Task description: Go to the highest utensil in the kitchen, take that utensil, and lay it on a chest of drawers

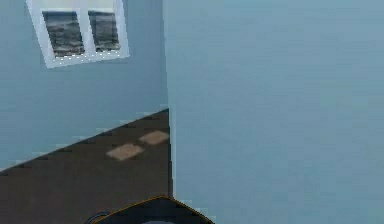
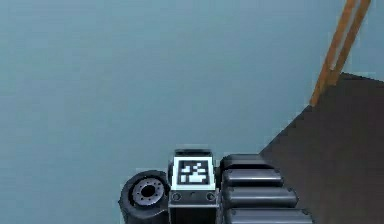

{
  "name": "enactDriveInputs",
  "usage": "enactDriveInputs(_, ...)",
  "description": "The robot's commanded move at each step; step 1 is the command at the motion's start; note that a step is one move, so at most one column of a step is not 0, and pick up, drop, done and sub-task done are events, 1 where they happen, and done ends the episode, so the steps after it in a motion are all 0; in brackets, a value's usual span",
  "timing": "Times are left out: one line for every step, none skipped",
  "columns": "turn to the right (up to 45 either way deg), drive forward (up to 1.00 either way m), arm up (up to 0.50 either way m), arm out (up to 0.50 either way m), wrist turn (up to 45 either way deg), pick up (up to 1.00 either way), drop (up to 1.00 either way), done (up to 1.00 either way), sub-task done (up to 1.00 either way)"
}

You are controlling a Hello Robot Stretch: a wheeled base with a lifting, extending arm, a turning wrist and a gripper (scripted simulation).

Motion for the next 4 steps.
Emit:
enactDriveInputs(-42.0,0.0,0.0,0.0,0.0,0.0,0.0,0.0,0.0)
enactDriveInputs(0.0,1.0,0.0,0.0,0.0,0.0,0.0,0.0,0.0)
enactDriveInputs(-45.0,0.0,0.0,0.0,0.0,0.0,0.0,0.0,0.0)
enactDriveInputs(-3.0,0.0,0.0,0.0,0.0,0.0,0.0,0.0,0.0)
